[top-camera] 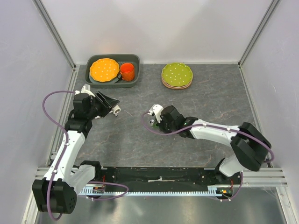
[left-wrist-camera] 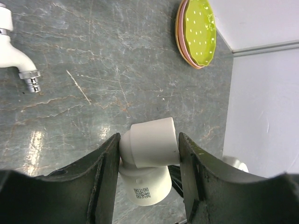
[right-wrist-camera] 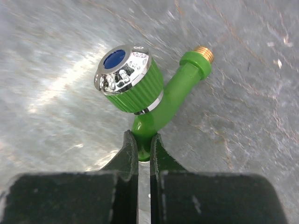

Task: Install the water faucets

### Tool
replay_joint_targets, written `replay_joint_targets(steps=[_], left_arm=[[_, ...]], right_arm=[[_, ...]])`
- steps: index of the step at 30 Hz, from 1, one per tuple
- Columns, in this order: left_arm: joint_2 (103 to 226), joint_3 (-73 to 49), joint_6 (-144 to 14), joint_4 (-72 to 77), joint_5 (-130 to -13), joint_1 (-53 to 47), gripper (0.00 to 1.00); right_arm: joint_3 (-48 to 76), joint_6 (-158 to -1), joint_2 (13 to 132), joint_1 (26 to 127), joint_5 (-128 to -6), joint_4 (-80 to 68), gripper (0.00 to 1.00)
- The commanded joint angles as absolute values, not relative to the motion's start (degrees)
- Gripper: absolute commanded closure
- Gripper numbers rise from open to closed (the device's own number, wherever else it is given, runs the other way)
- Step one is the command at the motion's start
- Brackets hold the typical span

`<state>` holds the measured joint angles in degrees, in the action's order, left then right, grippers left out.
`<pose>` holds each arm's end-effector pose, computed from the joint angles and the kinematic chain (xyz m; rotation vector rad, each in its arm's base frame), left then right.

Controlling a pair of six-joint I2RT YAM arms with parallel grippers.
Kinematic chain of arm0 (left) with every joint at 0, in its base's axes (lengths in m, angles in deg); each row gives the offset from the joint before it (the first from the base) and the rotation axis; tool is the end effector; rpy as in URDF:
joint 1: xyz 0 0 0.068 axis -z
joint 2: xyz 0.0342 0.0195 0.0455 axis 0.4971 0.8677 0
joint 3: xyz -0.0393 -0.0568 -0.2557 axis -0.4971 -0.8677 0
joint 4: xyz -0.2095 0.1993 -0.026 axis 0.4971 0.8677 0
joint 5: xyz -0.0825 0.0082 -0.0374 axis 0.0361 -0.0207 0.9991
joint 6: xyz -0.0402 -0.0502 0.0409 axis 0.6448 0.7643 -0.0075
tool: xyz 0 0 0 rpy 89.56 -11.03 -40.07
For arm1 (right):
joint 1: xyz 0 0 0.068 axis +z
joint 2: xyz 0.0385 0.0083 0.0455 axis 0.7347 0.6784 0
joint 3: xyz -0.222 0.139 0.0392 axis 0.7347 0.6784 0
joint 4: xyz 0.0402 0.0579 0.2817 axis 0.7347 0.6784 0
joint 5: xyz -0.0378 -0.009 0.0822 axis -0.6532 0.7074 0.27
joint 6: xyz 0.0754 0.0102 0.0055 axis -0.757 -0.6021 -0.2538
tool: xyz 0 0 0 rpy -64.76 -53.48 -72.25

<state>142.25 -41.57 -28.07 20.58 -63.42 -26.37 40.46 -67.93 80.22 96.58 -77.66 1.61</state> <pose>0.2700 -0.0343 0.2652 -0.6414 2.0287 -0.8432 0.2363 0.2696 0.1357 -1.0764 2.1764 0.2982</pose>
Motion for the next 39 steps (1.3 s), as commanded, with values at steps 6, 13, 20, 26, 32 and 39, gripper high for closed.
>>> replay_joint_targets(steps=[6, 13, 20, 26, 32, 39], left_arm=[[144.94, -37.73, -20.82, 15.34, -57.59, -25.42, 0.98], [145.12, -41.41, -20.29, 12.79, -58.21, -23.74, 0.98], [144.77, -43.53, -19.50, 11.03, -54.51, -24.18, 0.98], [143.71, -45.02, -16.96, 9.10, -52.23, -26.20, 0.98], [143.71, -46.34, -15.19, 6.99, -49.86, -27.17, 0.98], [143.54, -47.04, -14.49, 6.02, -49.33, -27.17, 0.98]], right_arm=[[46.21, -67.47, 62.65, 97.29, -58.47, -22.10, 1.00], [48.05, -76.51, 63.00, 97.29, -46.78, -33.96, 1.00], [48.32, -84.44, 66.60, 97.46, -38.69, -47.00, 1.00], [46.83, -84.61, 69.50, 97.73, -39.12, -45.95, 1.00], [45.51, -85.14, 72.57, 98.43, -40.26, -45.94, 1.00], [44.63, -86.28, 74.77, 98.61, -42.28, -47.09, 1.00]])
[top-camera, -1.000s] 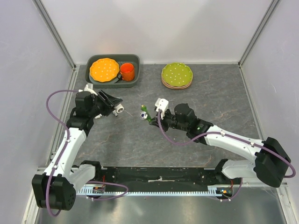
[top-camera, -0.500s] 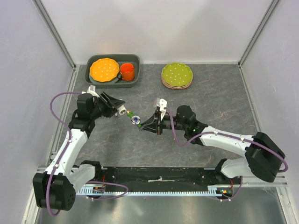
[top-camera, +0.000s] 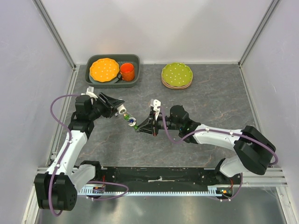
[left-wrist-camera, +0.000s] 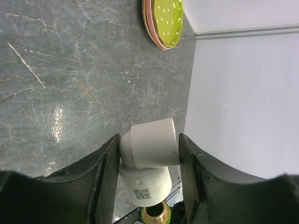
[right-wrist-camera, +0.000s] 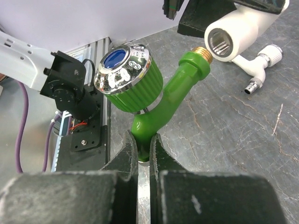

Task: Install the water faucets

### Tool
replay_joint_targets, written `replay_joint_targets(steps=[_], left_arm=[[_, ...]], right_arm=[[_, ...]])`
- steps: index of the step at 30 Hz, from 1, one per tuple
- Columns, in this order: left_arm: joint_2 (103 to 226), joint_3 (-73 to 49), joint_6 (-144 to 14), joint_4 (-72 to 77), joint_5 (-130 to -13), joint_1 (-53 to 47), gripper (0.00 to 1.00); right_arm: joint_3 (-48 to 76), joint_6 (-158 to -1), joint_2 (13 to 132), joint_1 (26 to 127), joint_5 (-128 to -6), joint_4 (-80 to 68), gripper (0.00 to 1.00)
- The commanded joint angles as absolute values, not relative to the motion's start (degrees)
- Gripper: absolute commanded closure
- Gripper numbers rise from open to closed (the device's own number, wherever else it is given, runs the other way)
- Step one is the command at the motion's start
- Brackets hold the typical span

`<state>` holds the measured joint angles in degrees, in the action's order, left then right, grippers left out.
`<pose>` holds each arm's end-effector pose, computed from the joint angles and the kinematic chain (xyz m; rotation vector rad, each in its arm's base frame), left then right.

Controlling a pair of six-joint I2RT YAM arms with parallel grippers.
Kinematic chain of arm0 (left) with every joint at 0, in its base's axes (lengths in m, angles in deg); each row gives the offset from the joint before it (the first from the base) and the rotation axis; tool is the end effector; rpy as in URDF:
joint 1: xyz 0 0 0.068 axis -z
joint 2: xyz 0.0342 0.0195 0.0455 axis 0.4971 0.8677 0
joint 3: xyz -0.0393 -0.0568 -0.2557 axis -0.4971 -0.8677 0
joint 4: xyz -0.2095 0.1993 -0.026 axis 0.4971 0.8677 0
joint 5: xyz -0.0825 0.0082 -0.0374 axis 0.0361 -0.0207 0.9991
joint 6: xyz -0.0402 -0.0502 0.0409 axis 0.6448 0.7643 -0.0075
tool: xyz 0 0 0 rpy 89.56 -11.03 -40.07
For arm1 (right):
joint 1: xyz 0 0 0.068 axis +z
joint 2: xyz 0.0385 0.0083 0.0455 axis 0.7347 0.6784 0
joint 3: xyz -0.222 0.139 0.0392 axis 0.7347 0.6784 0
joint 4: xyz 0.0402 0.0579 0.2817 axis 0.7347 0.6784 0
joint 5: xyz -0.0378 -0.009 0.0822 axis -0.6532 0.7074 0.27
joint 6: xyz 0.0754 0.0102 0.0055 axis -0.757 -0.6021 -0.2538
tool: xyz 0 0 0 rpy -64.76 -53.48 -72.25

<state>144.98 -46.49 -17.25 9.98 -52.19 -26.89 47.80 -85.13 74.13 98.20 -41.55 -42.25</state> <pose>0.2768 -0.0439 0.2429 -0.7013 2.0154 -1.1506 0.2016 0.3043 0.2193 -1.0280 1.5089 1.2923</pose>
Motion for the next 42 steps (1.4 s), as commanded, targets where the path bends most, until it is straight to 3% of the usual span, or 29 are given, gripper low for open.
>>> replay_joint_targets(steps=[1, 42], left_arm=[[143.54, -47.22, -14.49, 5.93, -49.24, -27.17, 0.98], [141.87, -48.98, -17.21, 5.67, -48.36, -27.08, 0.98]], right_arm=[[44.63, -86.37, 74.95, 98.61, -42.63, -47.18, 1.00], [42.69, -88.57, 77.06, 99.05, -47.64, -47.79, 1.00]])
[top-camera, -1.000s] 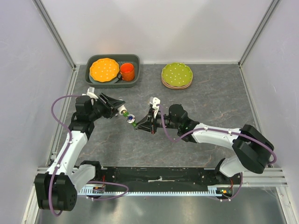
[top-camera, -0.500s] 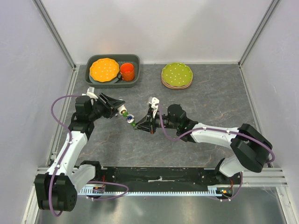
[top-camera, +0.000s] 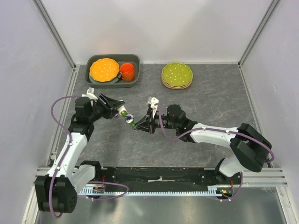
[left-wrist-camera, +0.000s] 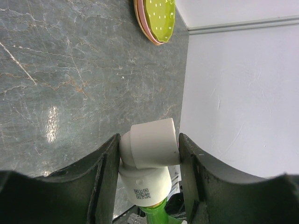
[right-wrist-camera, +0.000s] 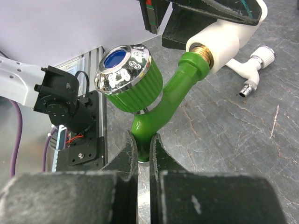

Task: Install the water faucets

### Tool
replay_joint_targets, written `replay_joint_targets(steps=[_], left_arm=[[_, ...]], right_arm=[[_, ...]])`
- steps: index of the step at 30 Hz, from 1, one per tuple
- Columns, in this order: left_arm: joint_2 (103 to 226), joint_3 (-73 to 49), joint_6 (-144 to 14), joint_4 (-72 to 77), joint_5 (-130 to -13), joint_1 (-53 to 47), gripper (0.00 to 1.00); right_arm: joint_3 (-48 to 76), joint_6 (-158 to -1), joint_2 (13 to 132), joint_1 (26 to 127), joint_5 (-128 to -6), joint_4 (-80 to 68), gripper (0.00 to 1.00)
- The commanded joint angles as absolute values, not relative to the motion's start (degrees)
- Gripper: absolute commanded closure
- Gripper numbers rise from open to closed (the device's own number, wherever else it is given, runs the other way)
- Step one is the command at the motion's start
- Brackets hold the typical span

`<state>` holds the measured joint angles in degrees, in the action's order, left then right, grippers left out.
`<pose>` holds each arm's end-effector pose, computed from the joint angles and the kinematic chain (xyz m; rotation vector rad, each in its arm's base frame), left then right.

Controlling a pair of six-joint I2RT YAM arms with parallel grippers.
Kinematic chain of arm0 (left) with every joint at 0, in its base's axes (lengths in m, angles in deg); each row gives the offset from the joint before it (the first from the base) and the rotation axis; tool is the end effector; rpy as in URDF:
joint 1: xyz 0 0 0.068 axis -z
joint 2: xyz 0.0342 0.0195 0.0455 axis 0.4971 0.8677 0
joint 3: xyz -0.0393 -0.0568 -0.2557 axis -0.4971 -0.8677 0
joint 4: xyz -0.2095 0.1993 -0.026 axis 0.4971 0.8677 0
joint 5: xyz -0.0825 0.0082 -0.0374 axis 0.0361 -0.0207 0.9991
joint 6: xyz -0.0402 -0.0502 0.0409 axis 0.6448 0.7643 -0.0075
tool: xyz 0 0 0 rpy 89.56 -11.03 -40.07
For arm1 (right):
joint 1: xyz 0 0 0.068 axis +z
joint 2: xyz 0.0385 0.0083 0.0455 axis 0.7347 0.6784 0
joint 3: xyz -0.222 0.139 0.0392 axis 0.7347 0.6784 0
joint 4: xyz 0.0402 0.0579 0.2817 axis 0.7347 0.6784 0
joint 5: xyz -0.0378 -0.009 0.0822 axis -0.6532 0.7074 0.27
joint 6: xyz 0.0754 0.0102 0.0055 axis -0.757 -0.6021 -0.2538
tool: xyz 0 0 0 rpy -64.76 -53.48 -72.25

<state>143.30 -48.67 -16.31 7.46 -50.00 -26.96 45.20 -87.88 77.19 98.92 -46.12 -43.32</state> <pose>0.2710 -0.0455 0.2409 -0.6710 1.9964 -1.2022 0.2107 0.3160 0.2198 -0.9416 1.5499 1.2735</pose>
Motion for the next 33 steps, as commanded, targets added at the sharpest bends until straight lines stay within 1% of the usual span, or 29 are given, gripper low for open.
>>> replay_joint_targets(steps=[1, 7, 14, 19, 28, 32, 33], left_arm=[[141.60, -49.15, -17.21, 5.67, -48.36, -27.08, 0.98], [140.90, -50.38, -15.81, 5.75, -49.32, -27.00, 0.98], [137.66, -50.82, -12.65, 7.86, -57.31, -24.72, 0.98], [136.94, -51.18, -11.23, 7.78, -60.84, -21.38, 0.98], [136.77, -51.34, -14.05, 6.02, -57.33, -19.88, 0.98], [135.10, -53.54, -12.65, 1.38, -56.62, -19.17, 0.98], [135.01, -53.90, -12.47, 0.66, -56.36, -19.09, 0.98]], right_arm=[[42.78, -88.48, 77.15, 98.96, -47.73, -47.79, 1.00], [42.69, -87.43, 77.94, 99.75, -49.75, -46.83, 1.00], [43.57, -85.49, 77.94, 102.73, -56.60, -47.26, 1.00], [44.45, -86.54, 78.20, 103.35, -58.10, -49.72, 1.00], [47.09, -89.62, 75.48, 102.91, -58.28, -52.54, 1.00], [48.14, -93.57, 74.78, 102.39, -59.42, -54.64, 1.00], [49.10, -96.28, 74.95, 102.30, -59.42, -57.26, 1.00]])
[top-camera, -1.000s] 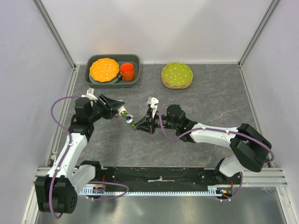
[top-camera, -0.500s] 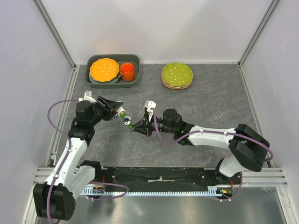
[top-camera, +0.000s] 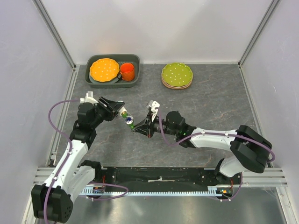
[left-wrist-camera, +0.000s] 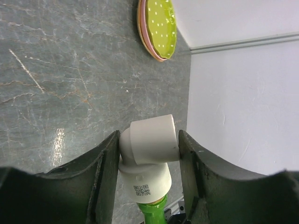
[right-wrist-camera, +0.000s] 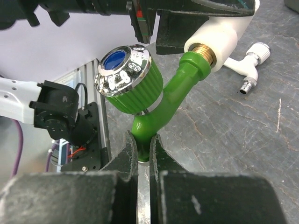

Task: Install the water faucets

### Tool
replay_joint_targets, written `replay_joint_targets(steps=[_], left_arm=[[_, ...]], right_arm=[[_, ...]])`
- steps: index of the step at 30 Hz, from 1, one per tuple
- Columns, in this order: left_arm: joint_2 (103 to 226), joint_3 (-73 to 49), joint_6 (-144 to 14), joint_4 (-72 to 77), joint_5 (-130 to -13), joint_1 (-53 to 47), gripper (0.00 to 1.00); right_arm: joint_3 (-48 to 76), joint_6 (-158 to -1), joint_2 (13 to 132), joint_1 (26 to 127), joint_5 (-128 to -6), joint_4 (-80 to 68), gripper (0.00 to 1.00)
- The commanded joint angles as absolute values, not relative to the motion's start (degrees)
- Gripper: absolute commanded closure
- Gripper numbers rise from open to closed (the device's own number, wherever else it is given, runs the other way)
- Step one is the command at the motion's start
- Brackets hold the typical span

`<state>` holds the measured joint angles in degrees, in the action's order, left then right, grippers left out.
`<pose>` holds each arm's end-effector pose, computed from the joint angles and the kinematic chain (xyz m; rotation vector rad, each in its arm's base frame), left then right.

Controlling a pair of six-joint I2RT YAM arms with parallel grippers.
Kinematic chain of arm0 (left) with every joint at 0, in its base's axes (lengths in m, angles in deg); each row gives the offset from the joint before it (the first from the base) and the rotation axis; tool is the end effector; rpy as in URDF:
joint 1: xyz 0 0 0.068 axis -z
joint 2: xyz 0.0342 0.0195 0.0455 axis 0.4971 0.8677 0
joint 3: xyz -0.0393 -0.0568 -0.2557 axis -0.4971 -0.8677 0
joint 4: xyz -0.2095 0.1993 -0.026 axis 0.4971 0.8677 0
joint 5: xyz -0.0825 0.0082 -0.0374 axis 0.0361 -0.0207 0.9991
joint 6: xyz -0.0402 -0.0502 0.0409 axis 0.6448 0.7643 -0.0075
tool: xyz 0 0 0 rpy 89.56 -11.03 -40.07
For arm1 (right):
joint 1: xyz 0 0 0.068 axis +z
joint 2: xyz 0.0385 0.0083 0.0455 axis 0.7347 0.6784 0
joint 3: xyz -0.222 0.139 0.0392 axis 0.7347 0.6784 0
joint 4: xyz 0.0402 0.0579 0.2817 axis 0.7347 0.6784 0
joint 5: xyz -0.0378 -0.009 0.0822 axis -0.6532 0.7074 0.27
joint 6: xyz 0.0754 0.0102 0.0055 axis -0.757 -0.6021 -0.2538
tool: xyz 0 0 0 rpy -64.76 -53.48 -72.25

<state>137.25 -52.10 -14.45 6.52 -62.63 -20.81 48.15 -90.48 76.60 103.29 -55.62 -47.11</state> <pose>0.2549 -0.0595 0.2428 -0.7108 1.9098 -1.0990 0.1919 0.3224 0.2126 -0.8358 1.5730 1.2366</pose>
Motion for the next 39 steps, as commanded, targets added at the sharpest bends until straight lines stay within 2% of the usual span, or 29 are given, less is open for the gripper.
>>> replay_joint_targets(steps=[1, 24, 31, 39], left_arm=[[134.66, -54.42, -12.38, 0.13, -55.92, -18.91, 0.98], [131.41, -61.72, -2.27, -14.98, -53.28, -18.03, 0.98], [130.27, -63.31, -0.69, -18.68, -54.51, -17.50, 0.98], [131.05, -63.75, -2.70, -16.58, -56.17, -17.33, 0.98]], right_arm=[[49.63, -97.61, 75.12, 102.13, -59.42, -58.85, 1.00], [59.13, -130.05, 89.45, 99.75, -64.52, -97.35, 1.00], [59.22, -136.29, 92.96, 99.66, -65.57, -101.40, 1.00], [60.71, -135.59, 93.67, 98.26, -64.44, -102.20, 1.00]])
